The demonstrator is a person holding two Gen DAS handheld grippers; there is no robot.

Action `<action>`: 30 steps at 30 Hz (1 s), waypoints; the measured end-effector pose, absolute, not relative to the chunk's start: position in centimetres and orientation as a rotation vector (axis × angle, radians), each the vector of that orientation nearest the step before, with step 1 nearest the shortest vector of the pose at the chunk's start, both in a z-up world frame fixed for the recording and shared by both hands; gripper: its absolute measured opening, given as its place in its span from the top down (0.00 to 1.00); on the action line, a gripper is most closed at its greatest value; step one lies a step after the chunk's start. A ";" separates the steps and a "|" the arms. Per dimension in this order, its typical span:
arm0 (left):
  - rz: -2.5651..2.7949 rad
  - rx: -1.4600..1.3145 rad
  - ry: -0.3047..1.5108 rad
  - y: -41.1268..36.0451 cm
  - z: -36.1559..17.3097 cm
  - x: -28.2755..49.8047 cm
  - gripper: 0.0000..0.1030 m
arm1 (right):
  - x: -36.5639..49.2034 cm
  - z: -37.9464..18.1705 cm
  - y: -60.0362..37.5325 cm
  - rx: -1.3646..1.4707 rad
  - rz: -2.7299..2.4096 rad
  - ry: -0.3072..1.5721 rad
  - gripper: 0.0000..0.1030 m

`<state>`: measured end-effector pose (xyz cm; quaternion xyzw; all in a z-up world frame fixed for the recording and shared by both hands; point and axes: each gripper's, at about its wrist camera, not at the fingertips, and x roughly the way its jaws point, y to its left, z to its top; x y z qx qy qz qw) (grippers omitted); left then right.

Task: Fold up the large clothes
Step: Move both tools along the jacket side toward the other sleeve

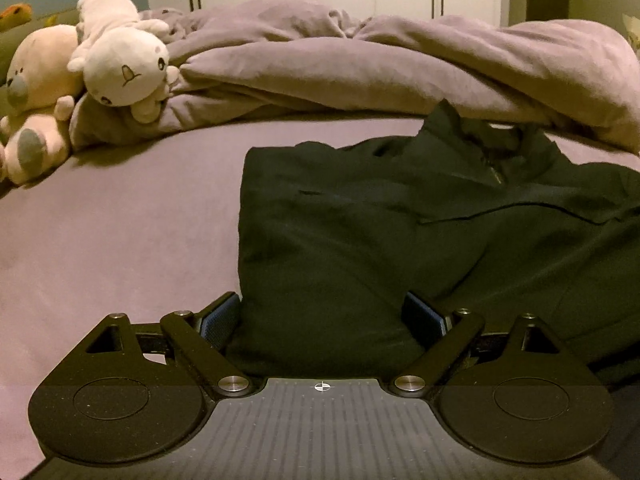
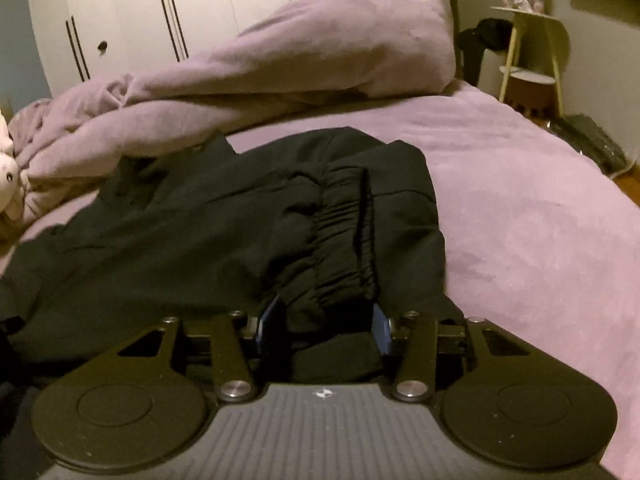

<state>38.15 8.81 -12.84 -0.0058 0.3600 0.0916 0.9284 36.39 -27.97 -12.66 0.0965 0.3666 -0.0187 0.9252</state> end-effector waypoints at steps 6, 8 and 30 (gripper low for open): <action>0.199 -0.009 0.772 8.9 -12.1 36.8 0.09 | 36.5 -12.0 -27.9 0.166 -0.046 0.776 0.55; 0.190 0.012 0.783 9.1 -11.3 35.5 0.09 | 35.4 -11.1 -27.9 0.138 -0.062 0.780 0.55; 0.091 -0.200 1.036 17.3 -10.7 5.8 0.14 | 4.6 -10.3 -36.7 0.475 0.088 1.088 0.54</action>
